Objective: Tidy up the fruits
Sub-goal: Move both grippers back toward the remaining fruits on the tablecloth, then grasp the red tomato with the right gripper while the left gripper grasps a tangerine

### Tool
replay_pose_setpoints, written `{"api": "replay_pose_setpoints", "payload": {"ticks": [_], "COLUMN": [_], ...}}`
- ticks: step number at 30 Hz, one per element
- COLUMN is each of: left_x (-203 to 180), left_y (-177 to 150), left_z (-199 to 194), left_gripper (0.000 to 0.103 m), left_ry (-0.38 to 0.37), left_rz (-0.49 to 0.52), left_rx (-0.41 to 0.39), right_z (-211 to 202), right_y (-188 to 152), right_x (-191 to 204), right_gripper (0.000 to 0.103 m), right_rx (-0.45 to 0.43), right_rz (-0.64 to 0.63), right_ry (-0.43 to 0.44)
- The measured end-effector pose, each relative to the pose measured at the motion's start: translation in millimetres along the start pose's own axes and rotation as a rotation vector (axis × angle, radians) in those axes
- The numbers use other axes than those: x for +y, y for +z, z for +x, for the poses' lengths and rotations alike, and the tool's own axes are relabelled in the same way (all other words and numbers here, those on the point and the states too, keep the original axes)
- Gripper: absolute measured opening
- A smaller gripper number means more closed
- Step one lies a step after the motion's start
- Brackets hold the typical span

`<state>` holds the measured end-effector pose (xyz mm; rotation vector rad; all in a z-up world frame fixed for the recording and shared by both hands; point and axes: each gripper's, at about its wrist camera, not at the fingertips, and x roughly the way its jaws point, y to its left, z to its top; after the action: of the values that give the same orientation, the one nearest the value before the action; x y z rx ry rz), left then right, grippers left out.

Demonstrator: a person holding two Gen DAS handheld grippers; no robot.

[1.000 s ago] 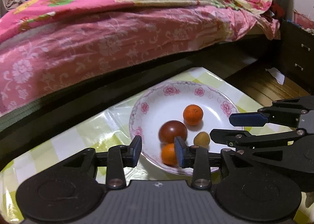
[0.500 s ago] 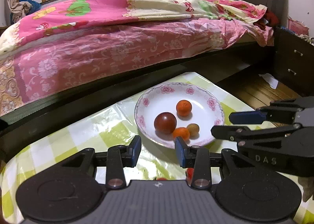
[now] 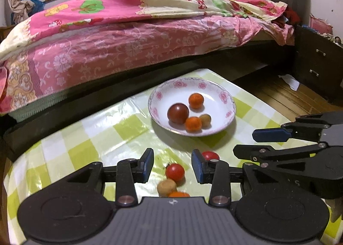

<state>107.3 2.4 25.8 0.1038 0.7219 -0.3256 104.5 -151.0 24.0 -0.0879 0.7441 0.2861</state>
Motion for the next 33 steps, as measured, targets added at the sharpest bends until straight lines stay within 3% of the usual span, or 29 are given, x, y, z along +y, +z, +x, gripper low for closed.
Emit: {"api": "replay_pose_setpoints", "payload": {"ticks": [7, 20, 29, 33], "left_x": [0.1, -1.2, -0.7, -1.8], "left_y": [-21.1, -46.8, -51.9, -51.6], "left_z": [-1.5, 37.4, 51.9, 52.5], "left_gripper": [0.05, 0.05, 0.05, 0.041], "left_ry": [0.001, -0.032, -0.027, -0.032], "left_rz": [0.01, 0.017, -0.003, -0.003], "left_rx": [0.047, 0.161, 0.163, 0.15], "right_z": [-4.7, 21.8, 40.3, 47.1], "right_y": [-7.9, -10.2, -12.7, -7.7], "right_x": [5.1, -1.6, 0.4, 2.8], "right_gripper": [0.037, 0.037, 0.038, 0.038], "right_rx": [0.031, 0.094, 0.109, 0.088], "right_rz": [0.011, -0.013, -0.04, -0.053], "right_ry": [0.014, 0.035, 0.072, 0.089]}}
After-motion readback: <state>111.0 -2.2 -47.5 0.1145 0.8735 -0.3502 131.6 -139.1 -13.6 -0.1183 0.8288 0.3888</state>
